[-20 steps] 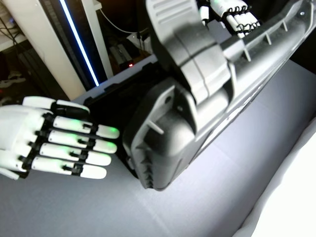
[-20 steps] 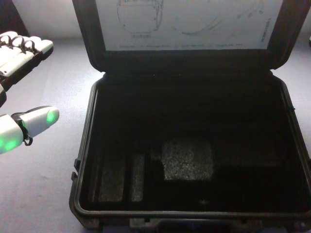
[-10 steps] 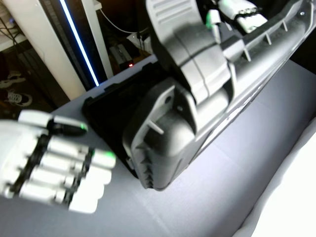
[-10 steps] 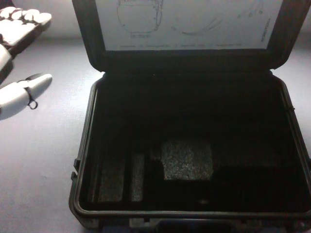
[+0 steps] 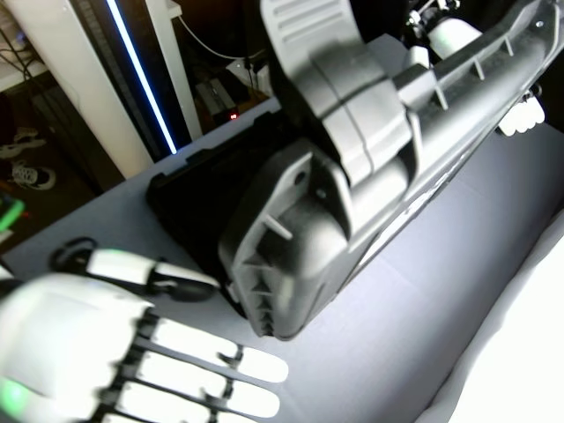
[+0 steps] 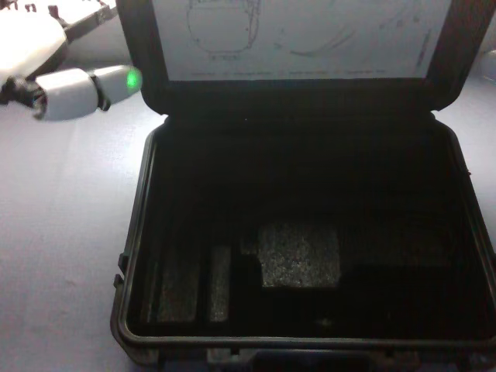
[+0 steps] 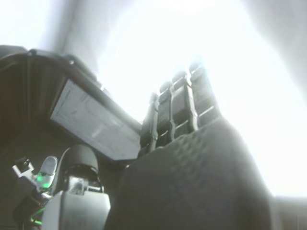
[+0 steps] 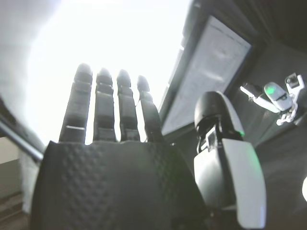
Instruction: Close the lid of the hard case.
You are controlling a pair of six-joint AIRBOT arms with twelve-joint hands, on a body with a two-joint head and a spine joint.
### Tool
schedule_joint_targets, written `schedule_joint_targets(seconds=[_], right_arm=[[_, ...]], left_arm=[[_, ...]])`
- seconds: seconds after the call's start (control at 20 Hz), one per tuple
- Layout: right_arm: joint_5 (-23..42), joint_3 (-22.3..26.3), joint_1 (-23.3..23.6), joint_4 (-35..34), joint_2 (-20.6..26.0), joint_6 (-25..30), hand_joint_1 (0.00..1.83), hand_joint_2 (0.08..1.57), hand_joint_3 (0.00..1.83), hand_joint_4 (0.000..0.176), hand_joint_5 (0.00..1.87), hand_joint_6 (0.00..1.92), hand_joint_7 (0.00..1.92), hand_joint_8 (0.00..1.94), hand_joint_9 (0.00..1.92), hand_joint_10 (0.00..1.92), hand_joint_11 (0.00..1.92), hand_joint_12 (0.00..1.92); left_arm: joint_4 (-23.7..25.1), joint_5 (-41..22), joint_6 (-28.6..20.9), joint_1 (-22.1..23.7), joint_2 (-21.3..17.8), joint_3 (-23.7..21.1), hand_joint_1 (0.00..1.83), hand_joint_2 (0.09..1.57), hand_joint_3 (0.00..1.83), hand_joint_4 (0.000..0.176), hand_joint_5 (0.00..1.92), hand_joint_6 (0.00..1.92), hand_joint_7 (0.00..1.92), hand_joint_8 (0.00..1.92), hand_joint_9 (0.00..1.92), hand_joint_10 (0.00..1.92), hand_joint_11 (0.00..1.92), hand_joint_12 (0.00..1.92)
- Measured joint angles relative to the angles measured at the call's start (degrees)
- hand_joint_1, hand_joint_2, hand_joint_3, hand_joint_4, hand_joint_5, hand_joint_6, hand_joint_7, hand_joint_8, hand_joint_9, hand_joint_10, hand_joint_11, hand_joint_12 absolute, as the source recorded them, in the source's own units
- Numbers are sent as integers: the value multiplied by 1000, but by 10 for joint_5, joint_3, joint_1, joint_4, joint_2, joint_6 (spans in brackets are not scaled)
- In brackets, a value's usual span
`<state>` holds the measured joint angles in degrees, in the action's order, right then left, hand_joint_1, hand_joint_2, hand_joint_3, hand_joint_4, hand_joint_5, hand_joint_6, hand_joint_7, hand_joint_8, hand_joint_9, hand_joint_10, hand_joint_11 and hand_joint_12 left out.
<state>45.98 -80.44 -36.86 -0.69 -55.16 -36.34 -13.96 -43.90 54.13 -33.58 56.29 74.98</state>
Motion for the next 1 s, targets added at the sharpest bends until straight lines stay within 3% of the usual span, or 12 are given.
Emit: schedule_joint_targets(seconds=[0.25,0.6,0.95,1.0], right_arm=[[-12,4,11,24,0,0,170,1336,0,0,203,6,162,0,126,0,127,66],[29,57,8,21,38,-3,215,1315,0,0,216,4,239,12,202,12,171,88],[105,108,-54,9,64,-6,204,1254,0,0,185,0,202,2,167,6,147,76],[117,116,-67,7,66,-5,254,1262,0,0,219,9,229,8,180,7,149,74]], left_arm=[[43,18,0,40,6,2,0,1244,7,0,140,5,136,6,101,7,100,51],[55,-44,-4,-9,-43,-66,0,1190,0,0,122,6,115,6,91,7,76,40],[66,-121,-26,-69,-83,-116,0,1227,7,0,134,4,163,14,155,19,146,74],[69,-130,-30,-82,-90,-126,0,1317,13,0,126,0,156,3,155,6,125,69]])
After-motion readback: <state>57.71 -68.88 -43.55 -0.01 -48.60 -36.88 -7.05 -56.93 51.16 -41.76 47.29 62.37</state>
